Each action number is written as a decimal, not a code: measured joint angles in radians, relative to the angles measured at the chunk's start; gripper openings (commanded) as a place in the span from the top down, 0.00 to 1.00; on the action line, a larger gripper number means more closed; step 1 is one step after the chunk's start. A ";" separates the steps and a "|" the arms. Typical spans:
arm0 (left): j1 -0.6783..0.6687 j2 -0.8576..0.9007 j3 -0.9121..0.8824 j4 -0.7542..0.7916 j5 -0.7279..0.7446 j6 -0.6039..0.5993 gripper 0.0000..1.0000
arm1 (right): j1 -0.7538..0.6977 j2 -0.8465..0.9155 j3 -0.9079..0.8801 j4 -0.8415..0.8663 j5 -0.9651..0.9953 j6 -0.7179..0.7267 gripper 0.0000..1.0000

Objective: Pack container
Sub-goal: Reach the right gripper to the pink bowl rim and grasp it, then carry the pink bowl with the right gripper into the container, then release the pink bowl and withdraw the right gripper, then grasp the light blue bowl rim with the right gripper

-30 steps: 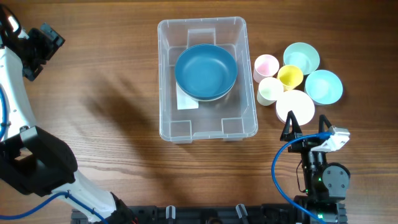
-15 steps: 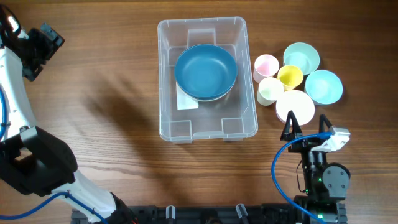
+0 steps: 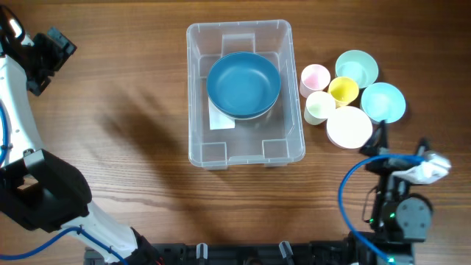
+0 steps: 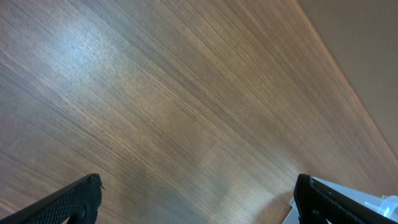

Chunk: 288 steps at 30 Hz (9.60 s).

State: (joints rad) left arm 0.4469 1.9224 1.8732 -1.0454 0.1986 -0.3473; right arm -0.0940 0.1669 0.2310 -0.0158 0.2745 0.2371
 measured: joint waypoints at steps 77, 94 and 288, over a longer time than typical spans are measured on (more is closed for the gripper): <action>0.000 0.000 0.003 -0.001 0.000 -0.003 0.00 | -0.135 1.363 0.785 -0.821 -0.322 0.163 0.27; 0.000 0.000 0.003 -0.001 0.000 -0.003 0.00 | -0.135 1.532 0.785 -0.758 -0.322 0.175 0.59; 0.000 0.000 0.003 -0.001 0.000 -0.003 0.00 | -0.392 1.606 1.146 -0.941 -0.318 -0.256 0.96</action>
State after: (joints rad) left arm 0.4469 1.9221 1.8759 -1.0462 0.1986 -0.3508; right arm -0.4862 1.7733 1.3769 -0.9569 -0.0433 -0.0185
